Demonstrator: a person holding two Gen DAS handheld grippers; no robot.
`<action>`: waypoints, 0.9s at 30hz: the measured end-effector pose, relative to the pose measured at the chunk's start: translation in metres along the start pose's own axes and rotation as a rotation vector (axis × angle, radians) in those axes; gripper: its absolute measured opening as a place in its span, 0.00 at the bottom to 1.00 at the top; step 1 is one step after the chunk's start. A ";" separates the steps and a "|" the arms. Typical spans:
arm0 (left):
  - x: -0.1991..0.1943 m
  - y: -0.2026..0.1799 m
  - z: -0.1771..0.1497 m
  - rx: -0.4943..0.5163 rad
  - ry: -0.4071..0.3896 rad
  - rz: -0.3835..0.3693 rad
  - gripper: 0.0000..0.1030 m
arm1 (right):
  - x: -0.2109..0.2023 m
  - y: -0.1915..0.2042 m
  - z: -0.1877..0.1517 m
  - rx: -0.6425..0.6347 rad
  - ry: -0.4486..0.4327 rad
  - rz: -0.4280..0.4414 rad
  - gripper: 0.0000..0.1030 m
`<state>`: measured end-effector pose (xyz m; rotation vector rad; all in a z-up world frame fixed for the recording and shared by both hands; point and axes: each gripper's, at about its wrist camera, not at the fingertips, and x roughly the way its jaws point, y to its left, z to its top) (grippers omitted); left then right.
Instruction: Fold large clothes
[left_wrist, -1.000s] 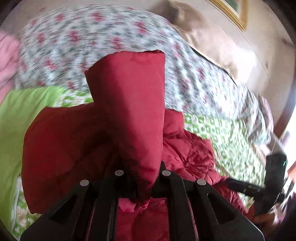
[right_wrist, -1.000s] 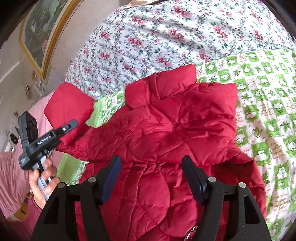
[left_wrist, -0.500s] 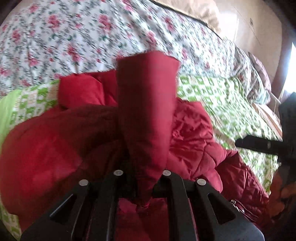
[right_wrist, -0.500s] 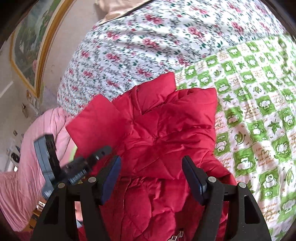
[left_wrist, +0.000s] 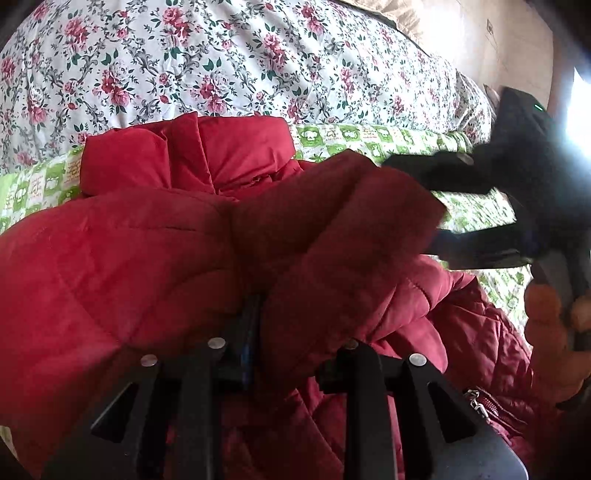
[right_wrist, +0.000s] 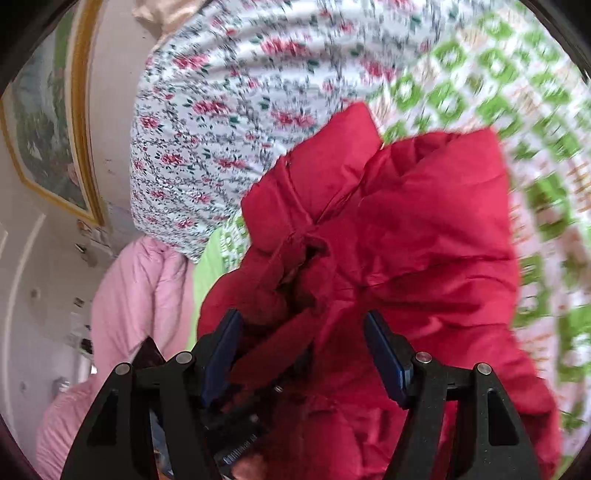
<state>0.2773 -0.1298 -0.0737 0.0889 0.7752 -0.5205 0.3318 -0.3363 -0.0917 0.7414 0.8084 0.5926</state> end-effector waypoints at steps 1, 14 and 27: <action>0.000 -0.001 0.000 0.000 0.001 -0.007 0.25 | 0.006 -0.003 0.003 0.031 0.014 0.025 0.68; -0.019 0.002 -0.004 -0.040 0.025 -0.083 0.35 | 0.026 -0.014 0.007 0.120 0.093 0.004 0.12; -0.101 0.099 0.008 -0.240 -0.112 0.038 0.36 | -0.027 0.008 0.023 -0.018 -0.029 -0.025 0.08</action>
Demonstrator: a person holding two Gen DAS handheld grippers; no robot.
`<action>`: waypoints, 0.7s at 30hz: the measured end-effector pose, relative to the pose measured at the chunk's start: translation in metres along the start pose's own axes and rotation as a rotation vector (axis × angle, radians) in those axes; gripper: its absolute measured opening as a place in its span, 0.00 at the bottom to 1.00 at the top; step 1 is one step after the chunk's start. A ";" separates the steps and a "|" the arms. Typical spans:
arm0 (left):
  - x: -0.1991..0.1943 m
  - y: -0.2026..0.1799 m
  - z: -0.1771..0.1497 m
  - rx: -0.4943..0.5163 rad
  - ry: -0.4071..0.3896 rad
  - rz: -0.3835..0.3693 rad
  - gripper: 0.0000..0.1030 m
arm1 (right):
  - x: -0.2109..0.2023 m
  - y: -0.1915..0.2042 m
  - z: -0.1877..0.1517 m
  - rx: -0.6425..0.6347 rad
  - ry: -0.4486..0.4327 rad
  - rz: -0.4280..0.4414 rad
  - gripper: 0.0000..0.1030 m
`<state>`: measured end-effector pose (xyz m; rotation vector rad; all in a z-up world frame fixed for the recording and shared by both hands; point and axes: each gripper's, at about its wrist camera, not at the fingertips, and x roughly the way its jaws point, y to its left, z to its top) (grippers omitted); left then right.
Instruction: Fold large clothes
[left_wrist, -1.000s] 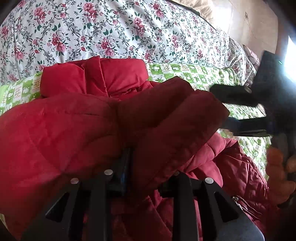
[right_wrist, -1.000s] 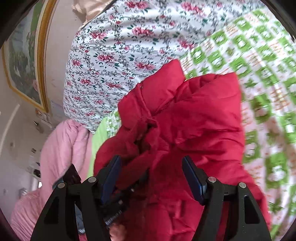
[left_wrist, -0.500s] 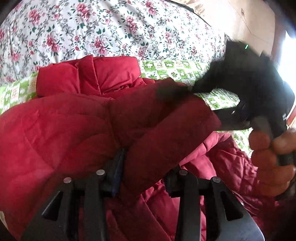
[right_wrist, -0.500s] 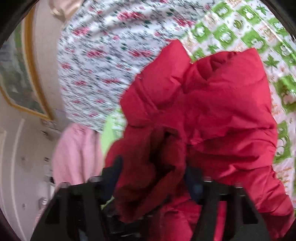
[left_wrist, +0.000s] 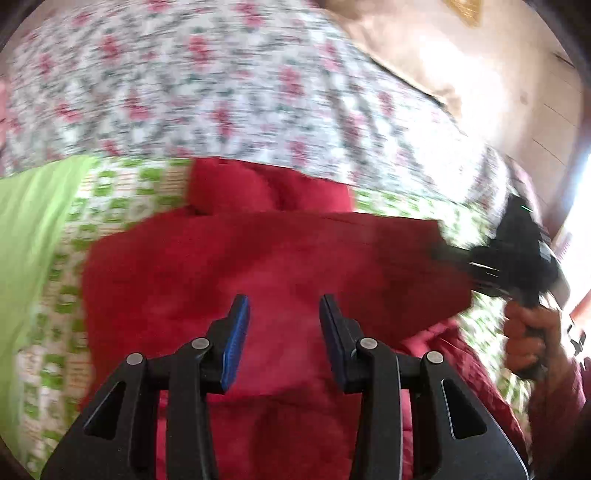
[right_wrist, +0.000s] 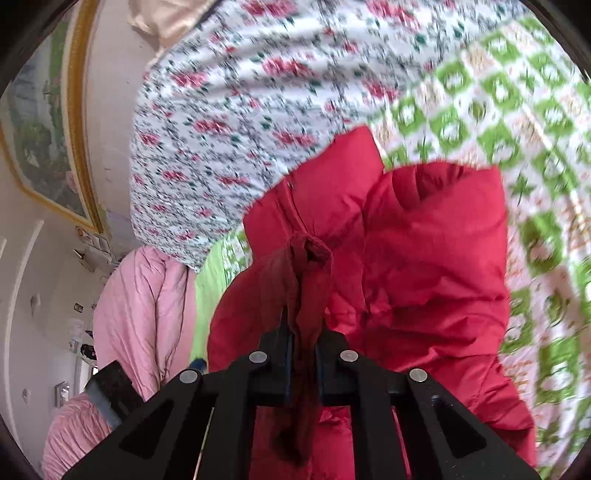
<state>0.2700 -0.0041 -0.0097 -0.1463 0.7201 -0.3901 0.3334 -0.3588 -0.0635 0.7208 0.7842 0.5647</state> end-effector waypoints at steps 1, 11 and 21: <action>0.002 0.010 0.003 -0.027 0.002 0.015 0.36 | -0.004 0.001 0.001 -0.006 -0.008 -0.003 0.08; 0.058 0.051 -0.013 -0.114 0.120 0.027 0.35 | 0.006 -0.034 0.001 -0.064 -0.015 -0.212 0.08; 0.069 0.048 -0.019 -0.086 0.135 0.072 0.36 | -0.013 -0.020 -0.009 -0.120 -0.108 -0.379 0.26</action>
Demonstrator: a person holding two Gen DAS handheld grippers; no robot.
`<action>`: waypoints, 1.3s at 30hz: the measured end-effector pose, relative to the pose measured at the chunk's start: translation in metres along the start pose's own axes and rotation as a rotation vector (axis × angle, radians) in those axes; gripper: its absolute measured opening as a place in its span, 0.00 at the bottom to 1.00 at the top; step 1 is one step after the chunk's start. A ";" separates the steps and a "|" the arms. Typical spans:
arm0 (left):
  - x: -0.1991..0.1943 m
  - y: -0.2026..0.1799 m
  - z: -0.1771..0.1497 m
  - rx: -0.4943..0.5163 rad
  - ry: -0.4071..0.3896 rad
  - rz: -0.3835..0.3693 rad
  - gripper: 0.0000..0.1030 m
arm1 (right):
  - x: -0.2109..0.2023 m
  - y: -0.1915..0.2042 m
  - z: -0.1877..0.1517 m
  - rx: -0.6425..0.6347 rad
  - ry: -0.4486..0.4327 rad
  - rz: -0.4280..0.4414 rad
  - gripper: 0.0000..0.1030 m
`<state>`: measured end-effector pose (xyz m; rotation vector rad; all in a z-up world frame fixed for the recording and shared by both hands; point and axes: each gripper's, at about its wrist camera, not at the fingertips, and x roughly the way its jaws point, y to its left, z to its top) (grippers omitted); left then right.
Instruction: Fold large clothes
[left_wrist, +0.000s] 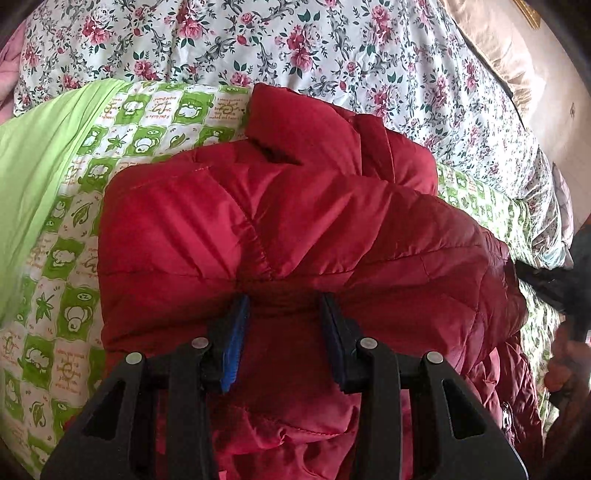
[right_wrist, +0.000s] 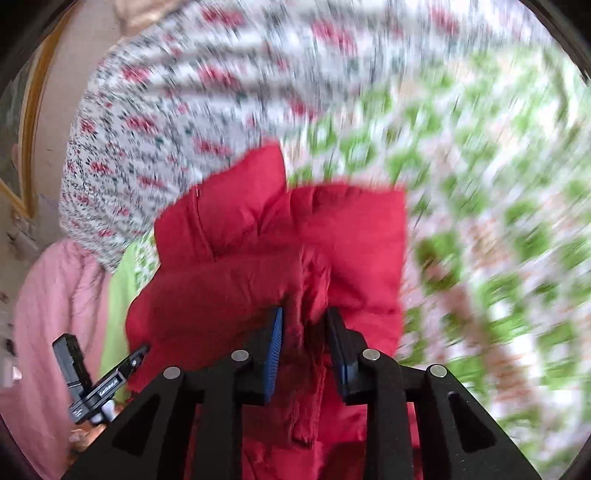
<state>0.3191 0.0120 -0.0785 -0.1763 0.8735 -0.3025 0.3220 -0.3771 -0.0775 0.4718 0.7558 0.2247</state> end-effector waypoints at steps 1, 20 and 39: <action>-0.001 0.000 0.000 -0.002 -0.002 0.001 0.36 | -0.015 0.009 0.000 -0.035 -0.061 -0.034 0.26; 0.012 -0.007 -0.003 0.045 0.034 0.036 0.37 | 0.073 0.018 -0.035 -0.090 0.128 -0.010 0.00; 0.003 -0.017 -0.002 0.030 0.060 0.139 0.38 | 0.060 0.001 -0.037 -0.069 0.110 -0.073 0.00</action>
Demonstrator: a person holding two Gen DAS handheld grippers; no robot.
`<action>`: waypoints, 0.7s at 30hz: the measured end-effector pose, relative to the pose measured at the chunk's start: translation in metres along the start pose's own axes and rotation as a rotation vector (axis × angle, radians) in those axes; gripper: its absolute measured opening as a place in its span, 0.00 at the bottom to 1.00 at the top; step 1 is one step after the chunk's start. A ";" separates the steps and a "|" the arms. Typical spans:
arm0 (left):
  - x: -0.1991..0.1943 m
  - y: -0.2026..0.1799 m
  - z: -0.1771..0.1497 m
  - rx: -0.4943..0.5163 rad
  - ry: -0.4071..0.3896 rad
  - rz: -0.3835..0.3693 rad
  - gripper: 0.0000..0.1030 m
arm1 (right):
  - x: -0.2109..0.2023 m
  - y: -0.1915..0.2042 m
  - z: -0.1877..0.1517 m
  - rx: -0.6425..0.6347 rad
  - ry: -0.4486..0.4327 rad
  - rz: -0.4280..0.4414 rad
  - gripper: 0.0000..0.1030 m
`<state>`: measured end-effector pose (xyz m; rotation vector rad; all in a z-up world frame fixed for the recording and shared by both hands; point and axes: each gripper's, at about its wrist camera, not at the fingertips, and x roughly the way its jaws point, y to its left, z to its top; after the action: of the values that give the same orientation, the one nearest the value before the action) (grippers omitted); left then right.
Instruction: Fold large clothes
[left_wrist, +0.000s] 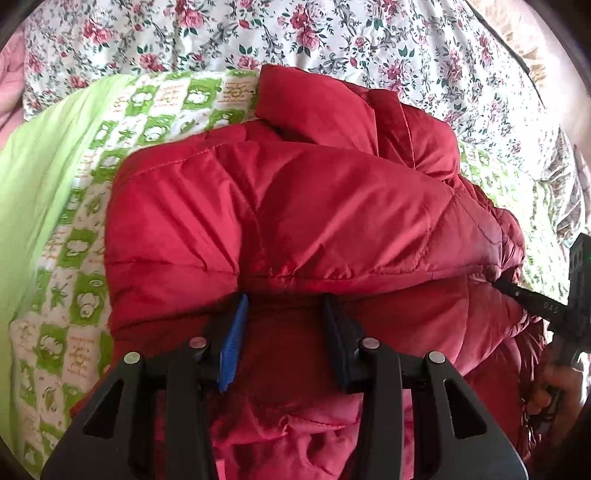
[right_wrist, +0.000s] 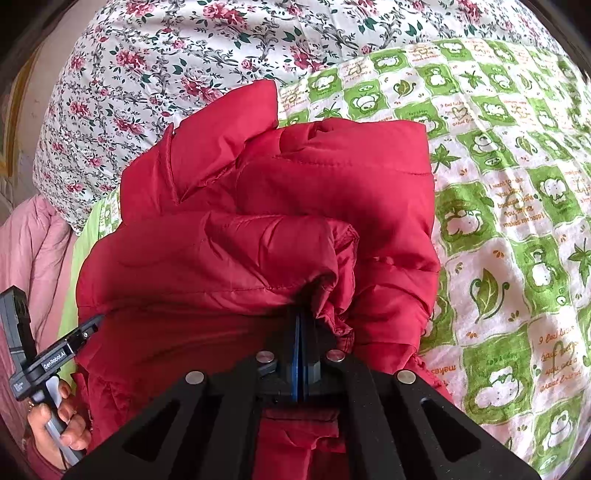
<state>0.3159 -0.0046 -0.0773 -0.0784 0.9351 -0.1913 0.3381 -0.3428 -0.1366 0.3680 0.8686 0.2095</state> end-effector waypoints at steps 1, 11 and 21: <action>-0.006 -0.002 -0.002 0.004 0.001 0.014 0.38 | 0.000 0.000 0.000 0.005 0.003 0.003 0.00; -0.084 0.022 -0.035 -0.023 -0.031 0.024 0.38 | -0.036 0.009 -0.006 0.028 -0.042 0.038 0.10; -0.115 0.058 -0.075 -0.102 -0.020 -0.030 0.38 | -0.095 0.015 -0.029 0.007 -0.071 0.076 0.23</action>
<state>0.1970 0.0765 -0.0393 -0.1889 0.9237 -0.1705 0.2557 -0.3533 -0.0809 0.4125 0.7866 0.2626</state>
